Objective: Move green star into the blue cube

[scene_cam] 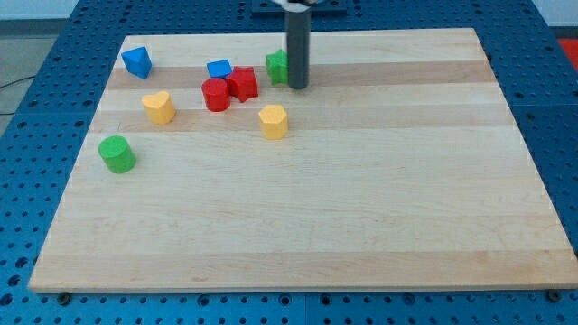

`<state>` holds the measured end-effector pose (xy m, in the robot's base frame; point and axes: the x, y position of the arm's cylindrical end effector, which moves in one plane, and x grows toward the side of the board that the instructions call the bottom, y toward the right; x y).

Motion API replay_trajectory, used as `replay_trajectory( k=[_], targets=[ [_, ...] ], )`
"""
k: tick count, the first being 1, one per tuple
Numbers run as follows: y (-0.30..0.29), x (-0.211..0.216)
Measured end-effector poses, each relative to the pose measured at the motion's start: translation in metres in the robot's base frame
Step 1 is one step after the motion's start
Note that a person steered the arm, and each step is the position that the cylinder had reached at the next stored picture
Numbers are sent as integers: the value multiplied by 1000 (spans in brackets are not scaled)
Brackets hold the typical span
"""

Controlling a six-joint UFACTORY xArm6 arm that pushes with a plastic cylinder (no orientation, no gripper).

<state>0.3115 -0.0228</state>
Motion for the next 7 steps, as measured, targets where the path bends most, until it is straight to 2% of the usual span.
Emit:
replay_trajectory(
  k=[2,4,5,6,7],
  targets=[
    [41,-11],
    [-25,-23],
    [25,-12],
    [76,-24],
    [57,-70]
  ],
)
